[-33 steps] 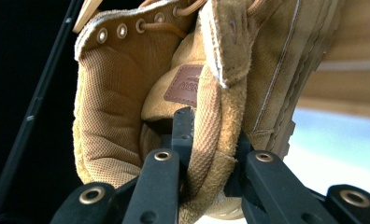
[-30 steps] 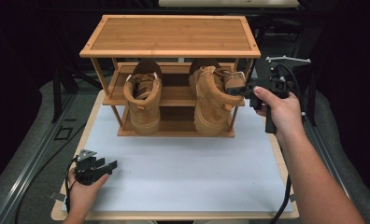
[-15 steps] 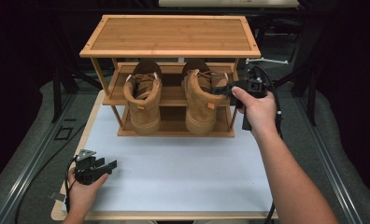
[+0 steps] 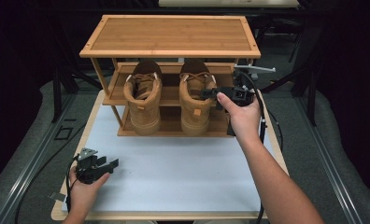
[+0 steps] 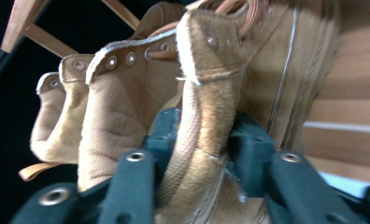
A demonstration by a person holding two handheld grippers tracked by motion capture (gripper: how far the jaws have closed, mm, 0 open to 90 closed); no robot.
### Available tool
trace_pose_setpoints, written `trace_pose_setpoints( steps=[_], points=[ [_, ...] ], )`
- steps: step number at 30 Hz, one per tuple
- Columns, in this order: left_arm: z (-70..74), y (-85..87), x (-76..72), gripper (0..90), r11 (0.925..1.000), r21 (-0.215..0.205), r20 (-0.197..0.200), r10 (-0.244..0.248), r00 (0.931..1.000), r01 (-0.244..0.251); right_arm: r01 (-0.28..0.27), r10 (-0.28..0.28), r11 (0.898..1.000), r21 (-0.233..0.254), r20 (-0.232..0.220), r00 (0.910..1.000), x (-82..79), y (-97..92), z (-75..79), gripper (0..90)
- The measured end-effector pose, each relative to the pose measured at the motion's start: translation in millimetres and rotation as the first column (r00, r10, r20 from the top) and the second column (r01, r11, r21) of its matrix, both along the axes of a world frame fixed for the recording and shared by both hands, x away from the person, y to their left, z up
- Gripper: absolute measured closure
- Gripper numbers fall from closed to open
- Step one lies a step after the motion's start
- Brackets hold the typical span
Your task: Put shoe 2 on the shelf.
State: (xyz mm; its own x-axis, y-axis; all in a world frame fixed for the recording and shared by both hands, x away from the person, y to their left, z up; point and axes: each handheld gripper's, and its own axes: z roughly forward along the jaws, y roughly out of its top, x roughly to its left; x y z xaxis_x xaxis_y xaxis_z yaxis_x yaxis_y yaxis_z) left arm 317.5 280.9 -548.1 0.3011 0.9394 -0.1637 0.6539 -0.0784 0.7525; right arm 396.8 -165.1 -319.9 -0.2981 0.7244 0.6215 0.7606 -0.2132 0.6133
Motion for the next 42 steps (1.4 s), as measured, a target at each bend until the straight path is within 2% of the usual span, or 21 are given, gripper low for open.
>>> trace_pose_setpoints(
  steps=[2,3,7,10,13,16,18,22,24,27,31,34,36,38,40,41,42],
  points=[
    [8.3,-1.5,2.7,43.1,0.9996,-0.026,0.0,-0.012,0.9999,0.012,0.013,-0.013,1.0,-0.023,0.028,0.9995,0.3,-0.1,1.0,57.1],
    [13.9,-2.1,4.3,44.4,0.9986,-0.047,0.001,-0.022,0.9997,0.022,0.017,-0.016,0.999,-0.028,0.027,0.9995,0.3,-0.2,2.3,56.2],
    [43.6,-6.7,10.0,44.9,0.9985,-0.032,0.053,-0.043,0.9977,0.044,0.001,0.001,0.998,-0.062,0.033,0.9995,1.0,-0.4,10.8,53.5],
    [66.8,-9.1,16.1,44.9,0.9974,-0.046,0.081,-0.051,0.9954,0.055,-0.017,0.018,0.999,-0.044,0.025,0.9995,-1.5,-2.5,19.9,53.0],
    [88.1,-12.4,21.3,45.0,0.9963,-0.051,0.098,-0.064,0.9932,0.069,-0.01,0.013,0.997,-0.075,0.044,0.9989,-6.3,-5.1,25.5,53.9],
    [105.7,-17.1,26.3,45.2,0.9938,-0.055,0.098,-0.092,0.9909,0.097,-0.004,0.008,0.999,-0.053,0.068,0.9976,-11.0,-13.6,32.1,53.7],
    [115.4,-21.6,30.3,57.2,0.9906,-0.065,0.082,-0.114,0.99,0.12,0.002,0.002,0.999,-0.038,0.097,0.9953,-15.8,-22.0,37.8,54.0],
    [133.3,-30.8,41.8,68.6,0.9867,-0.044,0.094,-0.152,0.9839,0.157,0.018,-0.008,0.999,-0.048,0.195,0.9807,-22.7,-41.0,41.4,58.1],
    [139.8,-35.2,49.6,73.3,0.9857,-0.057,0.093,-0.153,0.9838,0.159,0.039,-0.022,0.997,-0.067,0.235,0.9716,-21.6,-47.6,35.2,63.2],
    [147.3,-42.6,61.9,79.7,0.9871,-0.061,0.112,-0.14,0.9837,0.148,0.057,-0.025,0.99,-0.132,0.229,0.9732,-13.1,-49.3,14.9,71.3],
    [154.0,-51.5,78.1,88.9,0.9884,-0.088,0.146,-0.11,0.9831,0.124,0.092,-0.041,0.974,-0.205,0.242,0.9695,1.6,-41.7,-18.9,83.4],
    [157.0,-58.8,88.1,90.0,0.9902,-0.088,0.166,-0.093,0.9817,0.109,0.115,-0.06,0.969,-0.219,0.244,0.9679,12.0,-34.6,-40.8,88.6],
    [158.0,-64.5,94.0,90.0,0.9916,-0.075,0.169,-0.092,0.9814,0.106,0.132,-0.074,0.966,-0.22,0.254,0.9643,16.8,-29.7,-51.0,89.6],
    [158.7,-68.2,97.7,90.0,0.9943,-0.068,0.171,-0.07,0.9828,0.083,0.144,-0.085,0.966,-0.213,0.262,0.9612,20.2,-24.6,-57.6,89.8],
    [158.7,-67.9,100.1,90.0,0.9939,-0.081,0.172,-0.06,0.9834,0.074,0.161,-0.093,0.961,-0.225,0.283,0.9545,22.7,-18.5,-62.9,90.0],
    [157.9,-67.1,100.9,90.0,0.9927,-0.096,0.17,-0.056,0.9838,0.073,0.166,-0.097,0.959,-0.228,0.287,0.9532,23.8,-15.4,-65.6,90.0],
    [157.3,-66.6,101.3,90.0,0.9914,-0.109,0.169,-0.054,0.9841,0.073,0.159,-0.09,0.959,-0.235,0.28,0.9557,24.7,-12.3,-68.1,90.0]
  ],
)
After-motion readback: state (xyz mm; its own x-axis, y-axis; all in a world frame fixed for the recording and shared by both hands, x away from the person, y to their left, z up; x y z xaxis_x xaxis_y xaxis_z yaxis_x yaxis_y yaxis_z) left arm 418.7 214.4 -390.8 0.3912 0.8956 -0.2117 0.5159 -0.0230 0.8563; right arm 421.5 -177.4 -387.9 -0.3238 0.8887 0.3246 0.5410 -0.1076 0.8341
